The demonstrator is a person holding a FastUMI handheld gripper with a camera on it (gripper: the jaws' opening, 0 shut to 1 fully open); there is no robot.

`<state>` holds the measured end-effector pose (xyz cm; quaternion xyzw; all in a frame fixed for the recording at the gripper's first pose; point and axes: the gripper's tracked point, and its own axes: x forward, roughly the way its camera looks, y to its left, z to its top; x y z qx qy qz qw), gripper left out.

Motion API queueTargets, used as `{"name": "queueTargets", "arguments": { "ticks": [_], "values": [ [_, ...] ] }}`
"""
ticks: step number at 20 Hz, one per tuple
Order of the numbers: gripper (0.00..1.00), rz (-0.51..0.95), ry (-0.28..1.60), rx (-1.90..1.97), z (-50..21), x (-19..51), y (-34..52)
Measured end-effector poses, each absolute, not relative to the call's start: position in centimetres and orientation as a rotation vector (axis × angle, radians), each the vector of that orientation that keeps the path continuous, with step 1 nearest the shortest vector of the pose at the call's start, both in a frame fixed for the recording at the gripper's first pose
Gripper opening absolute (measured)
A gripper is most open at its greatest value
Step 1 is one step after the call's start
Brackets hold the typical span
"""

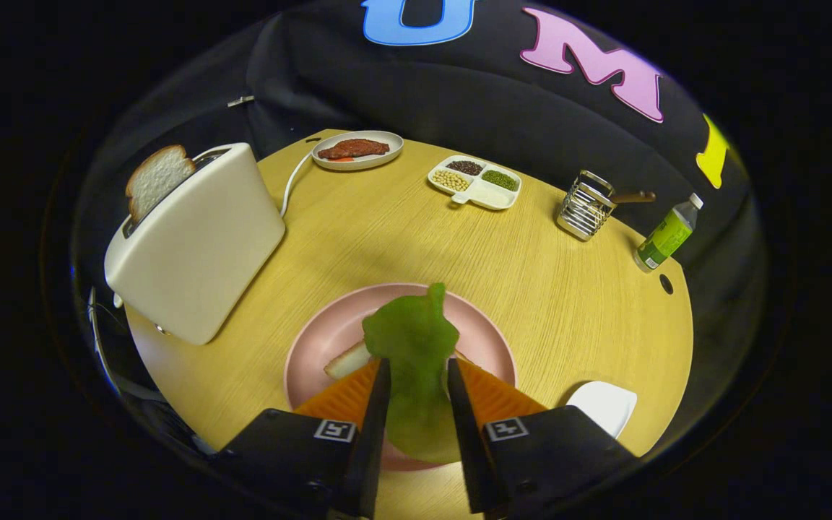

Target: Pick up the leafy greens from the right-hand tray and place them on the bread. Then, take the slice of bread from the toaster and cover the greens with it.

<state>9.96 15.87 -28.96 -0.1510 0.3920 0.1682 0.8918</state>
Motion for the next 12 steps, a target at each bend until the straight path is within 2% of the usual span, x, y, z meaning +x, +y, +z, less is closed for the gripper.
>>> {"name": "queueTargets", "arguments": {
  "ticks": [2, 3, 4, 7, 12],
  "values": [
    [0.75, 0.355, 0.825, -0.311, -29.2, 9.7, 16.0],
    [0.83, 0.36, 0.824, -0.306, -29.2, 9.7, 16.1],
    [0.84, 0.361, 0.819, -0.304, -29.0, 9.8, 16.3],
    [1.0, 0.37, 0.816, -0.271, -28.6, 9.7, 16.7],
    [0.99, 0.387, 0.763, -0.237, -25.8, 9.5, 18.0]
  ]
}}
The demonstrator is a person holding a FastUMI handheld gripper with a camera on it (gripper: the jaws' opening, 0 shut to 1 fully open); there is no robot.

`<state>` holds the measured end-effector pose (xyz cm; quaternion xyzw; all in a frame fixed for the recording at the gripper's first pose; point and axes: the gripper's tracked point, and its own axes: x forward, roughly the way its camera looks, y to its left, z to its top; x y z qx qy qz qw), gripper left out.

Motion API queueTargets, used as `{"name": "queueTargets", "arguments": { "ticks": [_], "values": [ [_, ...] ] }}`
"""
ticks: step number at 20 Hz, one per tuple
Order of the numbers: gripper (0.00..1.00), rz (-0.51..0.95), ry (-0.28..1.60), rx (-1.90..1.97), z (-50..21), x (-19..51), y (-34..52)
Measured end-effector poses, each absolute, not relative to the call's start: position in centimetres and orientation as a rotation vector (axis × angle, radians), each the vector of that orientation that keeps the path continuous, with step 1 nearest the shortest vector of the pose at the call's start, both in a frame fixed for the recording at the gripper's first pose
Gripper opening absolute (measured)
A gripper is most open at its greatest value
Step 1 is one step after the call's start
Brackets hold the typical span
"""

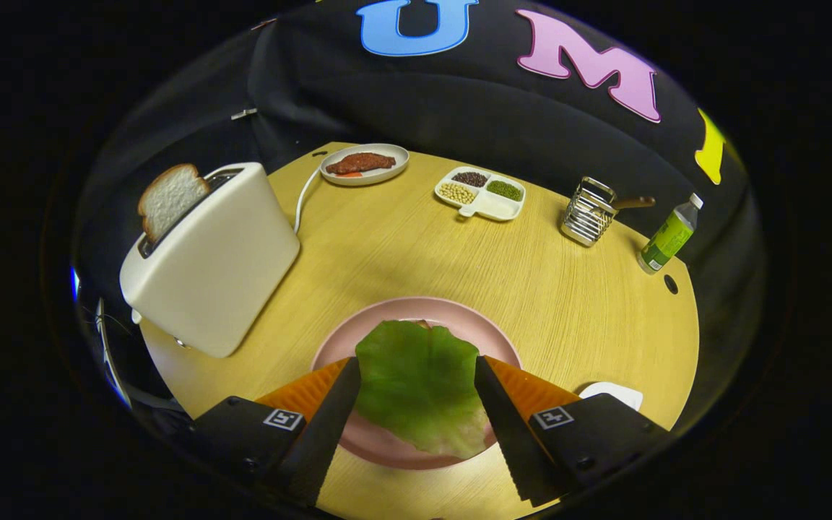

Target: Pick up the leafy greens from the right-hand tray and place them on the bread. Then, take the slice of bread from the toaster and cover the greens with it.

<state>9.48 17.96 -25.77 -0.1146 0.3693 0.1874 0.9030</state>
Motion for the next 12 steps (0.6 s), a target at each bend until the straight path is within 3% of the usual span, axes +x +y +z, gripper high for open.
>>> {"name": "queueTargets", "arguments": {
  "ticks": [12],
  "values": [
    [0.98, 0.583, 0.517, -0.159, -12.7, 7.8, 30.2]
  ]
}}
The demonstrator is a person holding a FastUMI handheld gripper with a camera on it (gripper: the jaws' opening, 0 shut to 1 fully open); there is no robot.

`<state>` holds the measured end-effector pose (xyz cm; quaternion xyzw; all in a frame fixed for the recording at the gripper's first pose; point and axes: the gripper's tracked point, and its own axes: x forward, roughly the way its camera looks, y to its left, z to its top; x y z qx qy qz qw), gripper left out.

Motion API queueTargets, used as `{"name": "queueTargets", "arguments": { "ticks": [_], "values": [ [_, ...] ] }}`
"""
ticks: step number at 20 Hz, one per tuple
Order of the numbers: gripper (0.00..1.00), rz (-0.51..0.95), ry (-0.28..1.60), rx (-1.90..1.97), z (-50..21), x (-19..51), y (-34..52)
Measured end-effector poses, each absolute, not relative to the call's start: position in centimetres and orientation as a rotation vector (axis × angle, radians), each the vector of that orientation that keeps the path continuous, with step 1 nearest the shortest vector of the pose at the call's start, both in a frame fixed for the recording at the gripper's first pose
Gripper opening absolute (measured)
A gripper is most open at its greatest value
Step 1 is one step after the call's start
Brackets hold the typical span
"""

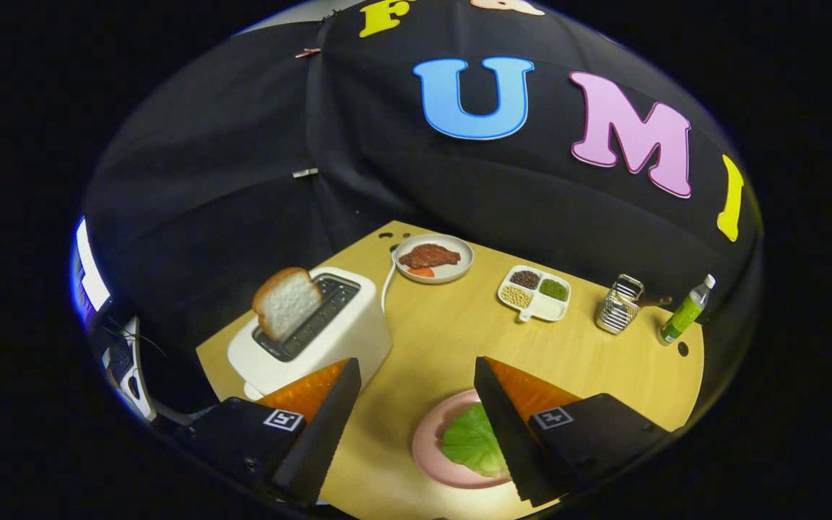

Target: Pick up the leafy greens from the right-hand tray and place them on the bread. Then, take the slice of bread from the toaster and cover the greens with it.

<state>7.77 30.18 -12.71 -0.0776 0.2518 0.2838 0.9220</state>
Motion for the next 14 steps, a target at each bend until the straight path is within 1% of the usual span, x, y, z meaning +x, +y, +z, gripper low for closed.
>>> {"name": "queueTargets", "arguments": {
  "ticks": [3, 9, 14],
  "values": [
    [0.99, 0.634, 0.484, -0.145, -10.9, 7.2, 34.0],
    [1.0, 0.724, 0.464, -0.155, -10.3, 5.6, 41.7],
    [0.99, 0.749, 0.502, -0.179, -13.1, 5.3, 46.7]
  ]
}}
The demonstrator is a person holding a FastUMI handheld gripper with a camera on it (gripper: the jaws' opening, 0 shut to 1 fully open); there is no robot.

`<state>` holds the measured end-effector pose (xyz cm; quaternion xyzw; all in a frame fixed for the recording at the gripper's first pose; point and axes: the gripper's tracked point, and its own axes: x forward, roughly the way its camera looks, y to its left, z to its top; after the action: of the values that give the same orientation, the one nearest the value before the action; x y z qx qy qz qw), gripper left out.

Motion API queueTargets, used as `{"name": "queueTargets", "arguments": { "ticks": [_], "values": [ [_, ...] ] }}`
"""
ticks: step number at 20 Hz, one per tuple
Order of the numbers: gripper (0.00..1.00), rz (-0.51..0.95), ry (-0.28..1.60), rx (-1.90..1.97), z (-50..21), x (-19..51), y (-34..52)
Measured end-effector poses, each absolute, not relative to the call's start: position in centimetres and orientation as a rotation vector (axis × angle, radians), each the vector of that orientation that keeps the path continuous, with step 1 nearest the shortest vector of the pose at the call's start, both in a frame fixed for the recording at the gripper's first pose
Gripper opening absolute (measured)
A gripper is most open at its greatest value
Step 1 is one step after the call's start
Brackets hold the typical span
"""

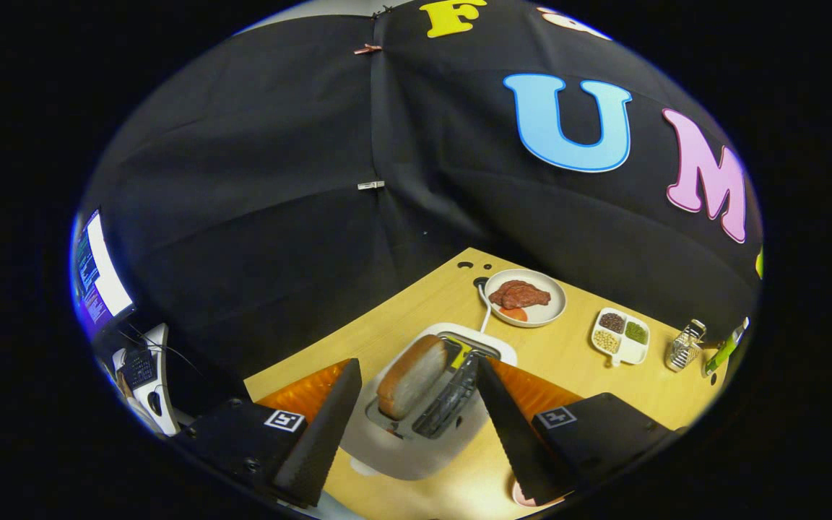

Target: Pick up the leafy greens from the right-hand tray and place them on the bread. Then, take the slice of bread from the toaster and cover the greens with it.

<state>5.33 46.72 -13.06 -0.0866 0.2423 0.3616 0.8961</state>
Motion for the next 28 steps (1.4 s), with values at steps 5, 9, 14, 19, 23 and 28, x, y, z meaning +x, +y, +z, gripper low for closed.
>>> {"name": "queueTargets", "arguments": {
  "ticks": [5, 9, 14, 19, 23, 28],
  "values": [
    [1.0, 0.707, 0.522, -0.265, -16.3, 7.0, 48.6],
    [0.98, 0.684, 0.548, -0.302, -18.2, 7.6, 48.9],
    [0.7, 0.667, 0.558, -0.298, -18.8, 8.3, 49.7],
    [0.36, 0.628, 0.609, -0.266, -18.9, 8.8, 48.6],
    [0.17, 0.629, 0.66, -0.209, -18.8, 8.9, 48.4],
    [0.12, 0.677, 0.635, -0.179, -17.0, 8.5, 48.6]
  ]
}}
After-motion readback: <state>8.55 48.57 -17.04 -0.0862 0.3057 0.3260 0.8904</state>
